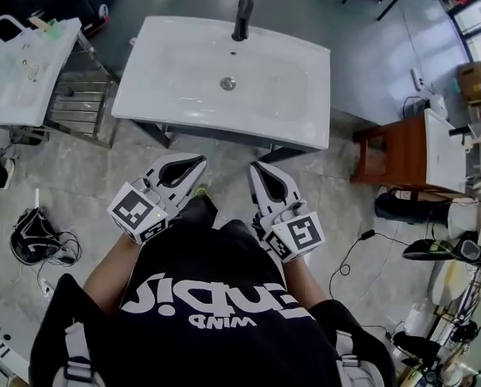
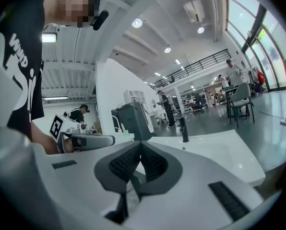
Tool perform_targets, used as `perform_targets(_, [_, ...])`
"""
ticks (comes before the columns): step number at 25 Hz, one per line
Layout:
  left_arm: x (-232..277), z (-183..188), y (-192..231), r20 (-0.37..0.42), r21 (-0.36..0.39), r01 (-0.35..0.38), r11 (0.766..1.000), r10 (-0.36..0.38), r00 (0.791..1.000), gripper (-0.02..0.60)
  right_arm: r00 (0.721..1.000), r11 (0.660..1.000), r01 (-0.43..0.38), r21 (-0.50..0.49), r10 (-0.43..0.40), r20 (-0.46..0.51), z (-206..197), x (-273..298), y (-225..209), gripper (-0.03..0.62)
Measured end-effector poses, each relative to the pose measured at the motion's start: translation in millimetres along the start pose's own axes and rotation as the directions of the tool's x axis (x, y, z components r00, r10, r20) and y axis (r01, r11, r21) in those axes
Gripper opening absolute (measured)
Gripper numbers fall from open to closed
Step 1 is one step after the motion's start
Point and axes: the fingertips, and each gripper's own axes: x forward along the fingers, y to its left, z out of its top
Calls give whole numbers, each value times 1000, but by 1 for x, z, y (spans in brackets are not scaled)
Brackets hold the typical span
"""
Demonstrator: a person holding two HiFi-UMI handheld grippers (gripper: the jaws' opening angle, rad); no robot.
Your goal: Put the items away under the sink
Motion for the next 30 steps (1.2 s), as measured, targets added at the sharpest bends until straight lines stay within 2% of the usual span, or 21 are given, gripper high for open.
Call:
perform_targets(4, [10,37,3,31,4,9,1000,-9,999,20,999,1000,21,0,-21,32,38,6,0,18])
perform_targets(9, [23,66,19,59,24,35,999,-37,998,20,996,998,55,1,-55,72,52,21,-15,18])
perform_targets(19, [39,84,33,38,52,35,998,-37,999,20,993,999,41,1,-41,111,77,37,-33,18])
perform_targets(30, [59,100,27,77,111,-11,994,2,997,20,991,1000,21,5,-22,134,91,30,-50,18])
